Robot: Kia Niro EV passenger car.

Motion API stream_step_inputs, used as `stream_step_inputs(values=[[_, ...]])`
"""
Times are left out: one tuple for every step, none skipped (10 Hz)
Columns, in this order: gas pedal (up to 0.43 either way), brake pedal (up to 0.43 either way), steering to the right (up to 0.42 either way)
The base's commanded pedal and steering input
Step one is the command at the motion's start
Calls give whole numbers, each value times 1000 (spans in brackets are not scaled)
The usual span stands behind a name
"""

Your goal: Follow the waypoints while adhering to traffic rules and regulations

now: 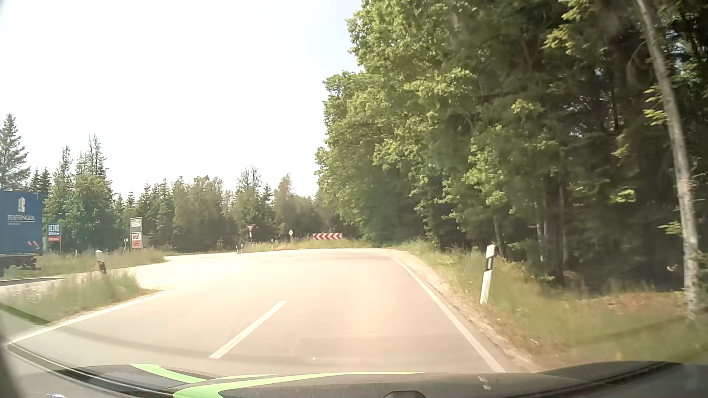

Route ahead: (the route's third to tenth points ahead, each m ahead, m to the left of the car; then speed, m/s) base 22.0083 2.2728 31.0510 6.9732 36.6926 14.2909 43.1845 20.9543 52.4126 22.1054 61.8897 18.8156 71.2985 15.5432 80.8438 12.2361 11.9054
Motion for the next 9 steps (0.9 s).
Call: stream_step_inputs(values=[[0, 195, -4], [0, 201, -4], [0, 201, -4], [0, 207, -4], [0, 213, -4], [0, 220, -4], [0, 220, -4], [0, 220, -4], [0, 220, -4]])
